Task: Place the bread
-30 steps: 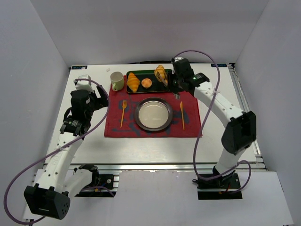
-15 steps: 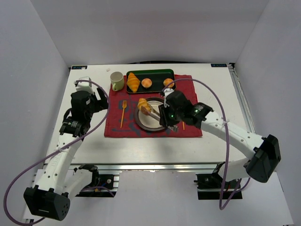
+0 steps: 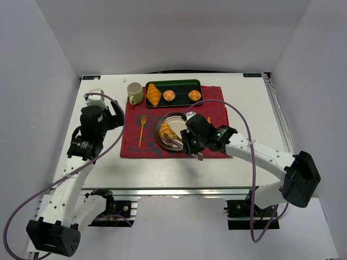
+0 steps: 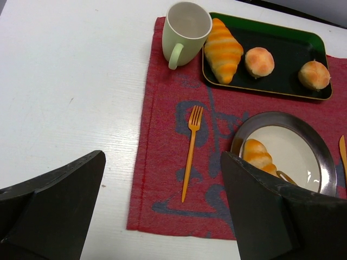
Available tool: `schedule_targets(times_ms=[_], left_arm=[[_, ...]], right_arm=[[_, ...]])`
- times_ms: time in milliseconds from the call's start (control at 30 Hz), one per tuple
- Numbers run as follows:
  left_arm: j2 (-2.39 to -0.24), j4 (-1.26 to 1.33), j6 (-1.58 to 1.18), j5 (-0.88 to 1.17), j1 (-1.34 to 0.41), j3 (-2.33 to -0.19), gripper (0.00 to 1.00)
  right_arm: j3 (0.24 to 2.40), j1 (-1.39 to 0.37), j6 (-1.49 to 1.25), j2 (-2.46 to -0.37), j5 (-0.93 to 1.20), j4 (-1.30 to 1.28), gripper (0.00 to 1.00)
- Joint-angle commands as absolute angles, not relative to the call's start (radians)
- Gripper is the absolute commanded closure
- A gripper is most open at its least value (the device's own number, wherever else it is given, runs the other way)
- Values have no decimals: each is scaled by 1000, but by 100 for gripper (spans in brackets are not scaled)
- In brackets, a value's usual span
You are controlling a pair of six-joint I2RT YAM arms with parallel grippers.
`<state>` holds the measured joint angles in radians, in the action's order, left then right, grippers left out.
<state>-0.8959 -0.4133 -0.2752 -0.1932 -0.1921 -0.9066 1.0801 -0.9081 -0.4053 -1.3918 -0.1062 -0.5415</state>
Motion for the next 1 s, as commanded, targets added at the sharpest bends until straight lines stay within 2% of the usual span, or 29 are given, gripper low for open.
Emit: schedule_targets(times_ms=[0, 33, 200, 233, 300, 533, 800, 967], left_arm=[[-879, -423, -287, -173, -195, -908, 2], [-880, -423, -287, -172, -195, -908, 2], [-882, -428, -290, -169, -195, -911, 2], [-882, -429, -288, -169, -195, -911, 2], [-879, -431, -285, -170, -193, -911, 2], [-867, -416, -282, -163, -195, -908, 2], [-879, -425, -282, -163, -195, -923, 2], [-880, -423, -282, -164, -195, -923, 2]], right_arm=[[1063, -911, -425, -1388, -155, -466, 84], [1060, -911, -425, -1388, -155, -466, 76], [1063, -913, -425, -1384, -150, -469, 61], [1066, -913, -429, -1382, -153, -474, 56], [1066, -913, -433, -1371, -149, -476, 55], [1081, -914, -431, -1361, -135, -488, 41], [1098, -916, -436, -1339, -152, -509, 40], [1123, -916, -446, -1315, -158, -540, 43]])
